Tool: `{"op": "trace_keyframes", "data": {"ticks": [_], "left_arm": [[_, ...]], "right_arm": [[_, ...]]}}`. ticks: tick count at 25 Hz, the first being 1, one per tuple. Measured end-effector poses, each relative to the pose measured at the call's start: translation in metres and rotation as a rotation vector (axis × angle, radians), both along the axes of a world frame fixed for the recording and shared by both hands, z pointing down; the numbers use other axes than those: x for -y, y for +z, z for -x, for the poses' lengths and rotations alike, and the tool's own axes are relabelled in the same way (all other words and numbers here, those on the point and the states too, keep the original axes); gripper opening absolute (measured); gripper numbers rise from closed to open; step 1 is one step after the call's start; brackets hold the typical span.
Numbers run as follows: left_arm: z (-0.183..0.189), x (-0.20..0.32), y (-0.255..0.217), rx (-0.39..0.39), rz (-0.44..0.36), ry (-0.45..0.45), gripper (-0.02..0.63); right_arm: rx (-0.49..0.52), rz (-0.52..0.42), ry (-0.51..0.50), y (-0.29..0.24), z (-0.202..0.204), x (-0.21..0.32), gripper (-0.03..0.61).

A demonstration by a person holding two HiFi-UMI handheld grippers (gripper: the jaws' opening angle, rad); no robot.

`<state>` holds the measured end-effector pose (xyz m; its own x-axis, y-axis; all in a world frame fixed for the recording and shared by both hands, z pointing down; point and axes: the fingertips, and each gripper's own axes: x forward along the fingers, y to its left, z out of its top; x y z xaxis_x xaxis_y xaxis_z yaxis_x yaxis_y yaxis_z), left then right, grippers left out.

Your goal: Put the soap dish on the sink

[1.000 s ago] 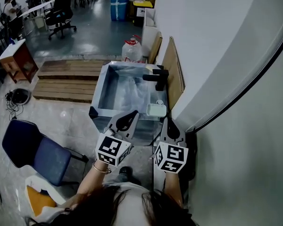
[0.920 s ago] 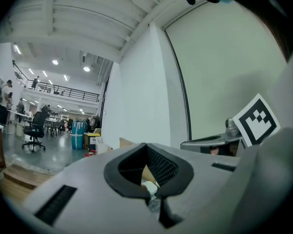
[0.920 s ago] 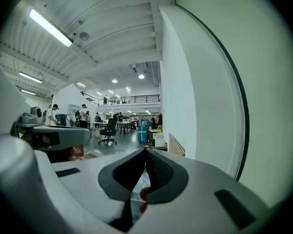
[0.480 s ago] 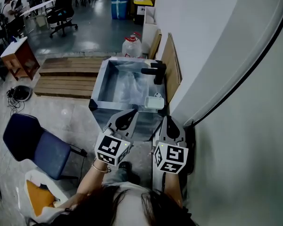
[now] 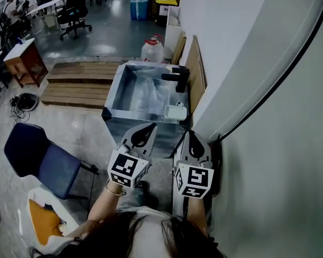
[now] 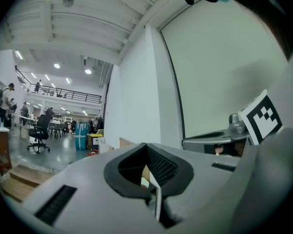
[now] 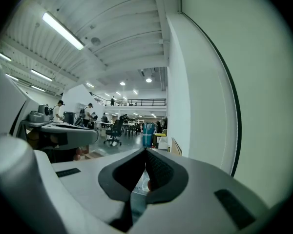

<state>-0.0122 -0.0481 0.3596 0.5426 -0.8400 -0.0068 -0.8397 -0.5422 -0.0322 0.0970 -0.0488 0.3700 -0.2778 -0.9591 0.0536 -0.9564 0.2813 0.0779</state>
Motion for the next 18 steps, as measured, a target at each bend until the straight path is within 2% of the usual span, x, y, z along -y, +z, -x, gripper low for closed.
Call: {"op": "trace_keyframes", "data": {"ticks": [18], "left_arm": [[-0.017,-0.007,0.004,0.004,-0.002,-0.021,0.008]], "right_arm": [[-0.043,-0.024,0.008,0.007,-0.018,-0.005,0.025]]}}
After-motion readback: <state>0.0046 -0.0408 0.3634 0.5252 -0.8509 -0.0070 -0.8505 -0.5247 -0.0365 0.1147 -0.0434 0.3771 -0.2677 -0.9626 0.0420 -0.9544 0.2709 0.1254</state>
